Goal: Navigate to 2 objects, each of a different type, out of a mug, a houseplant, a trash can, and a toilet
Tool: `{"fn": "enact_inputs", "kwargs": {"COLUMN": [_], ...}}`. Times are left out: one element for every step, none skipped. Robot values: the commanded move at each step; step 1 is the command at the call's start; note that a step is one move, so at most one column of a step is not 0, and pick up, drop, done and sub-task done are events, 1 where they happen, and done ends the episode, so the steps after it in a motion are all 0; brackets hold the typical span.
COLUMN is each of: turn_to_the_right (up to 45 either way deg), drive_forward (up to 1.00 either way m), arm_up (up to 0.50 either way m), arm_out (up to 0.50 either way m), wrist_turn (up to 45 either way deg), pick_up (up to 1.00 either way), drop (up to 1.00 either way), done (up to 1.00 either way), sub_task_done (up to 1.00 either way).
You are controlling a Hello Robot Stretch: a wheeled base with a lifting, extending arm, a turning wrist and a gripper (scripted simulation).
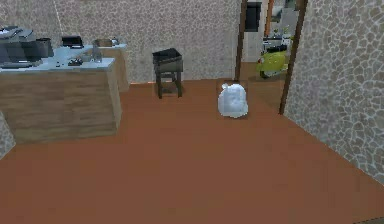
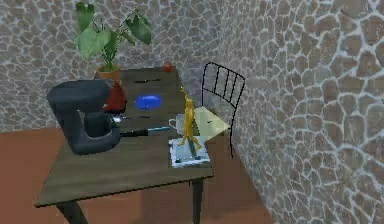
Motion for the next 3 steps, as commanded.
{"fn": "enact_inputs", "kwargs": {"turn_to_the_right": [-21.0,0.0,45.0], "drive_forward": [0.00,0.75,0.00], "arm_up": [0.00,0.00,0.00], "arm_out": [0.00,0.00,0.00], "wrist_turn": [0.0,0.0,0.0], "pick_up": [0.00,0.00,0.00], "drop": [0.00,0.00,0.00], "done": [0.00,0.00,0.00], "sub_task_done": [0.00,0.00,0.00]}}
